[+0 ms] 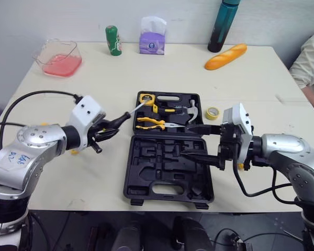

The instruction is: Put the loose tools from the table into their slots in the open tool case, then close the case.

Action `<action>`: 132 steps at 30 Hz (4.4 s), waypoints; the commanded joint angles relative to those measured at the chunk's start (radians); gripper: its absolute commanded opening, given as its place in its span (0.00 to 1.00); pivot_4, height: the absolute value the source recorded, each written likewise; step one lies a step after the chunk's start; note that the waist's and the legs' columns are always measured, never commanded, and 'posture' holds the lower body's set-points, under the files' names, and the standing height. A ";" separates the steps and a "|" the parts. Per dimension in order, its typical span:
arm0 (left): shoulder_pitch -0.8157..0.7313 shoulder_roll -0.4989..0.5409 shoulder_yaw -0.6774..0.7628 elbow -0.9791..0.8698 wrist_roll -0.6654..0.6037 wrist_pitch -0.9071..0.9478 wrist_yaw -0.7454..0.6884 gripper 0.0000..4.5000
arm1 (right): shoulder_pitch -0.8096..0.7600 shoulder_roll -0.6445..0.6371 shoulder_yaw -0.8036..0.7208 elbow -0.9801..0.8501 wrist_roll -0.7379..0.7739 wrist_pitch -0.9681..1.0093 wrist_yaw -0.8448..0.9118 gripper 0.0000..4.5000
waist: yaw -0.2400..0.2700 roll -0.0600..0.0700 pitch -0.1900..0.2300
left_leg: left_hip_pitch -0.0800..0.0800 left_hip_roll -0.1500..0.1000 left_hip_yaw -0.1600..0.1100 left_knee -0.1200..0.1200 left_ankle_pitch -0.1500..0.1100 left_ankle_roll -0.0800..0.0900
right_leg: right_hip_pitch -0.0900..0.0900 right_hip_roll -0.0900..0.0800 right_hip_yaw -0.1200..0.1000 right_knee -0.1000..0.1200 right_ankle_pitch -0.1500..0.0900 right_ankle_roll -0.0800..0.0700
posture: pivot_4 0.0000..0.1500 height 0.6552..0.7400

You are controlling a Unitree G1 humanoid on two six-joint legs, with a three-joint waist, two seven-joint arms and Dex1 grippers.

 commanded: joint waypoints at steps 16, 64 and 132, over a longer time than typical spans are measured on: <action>-0.460 -0.181 -0.522 0.526 0.399 -0.420 -0.479 0.22 | 0.338 -0.013 -0.201 -0.226 0.011 0.005 -0.179 1.00 | 0.001 0.000 0.000 | -0.001 0.002 0.002 0.004 0.001 0.001 | -0.001 0.013 -0.001 0.002 0.001 0.001 | 1.00 1.00; -0.415 -0.498 -0.099 0.964 0.185 -0.695 -0.626 0.61 | 0.343 0.056 -0.169 -0.235 0.031 -0.013 -0.269 1.00 | -0.003 0.000 0.000 | -0.002 0.002 0.000 0.007 0.001 0.005 | 0.000 0.011 0.003 0.004 0.001 0.003 | 1.00 1.00; -0.284 -0.502 -0.404 1.197 0.624 -1.028 -0.459 0.01 | 0.365 0.058 -0.136 -0.185 -0.023 -0.015 -0.271 1.00 | -0.003 0.008 -0.025 | 0.015 0.000 -0.002 0.005 -0.007 0.012 | 0.021 -0.004 -0.001 -0.012 0.003 0.006 | 1.00 1.00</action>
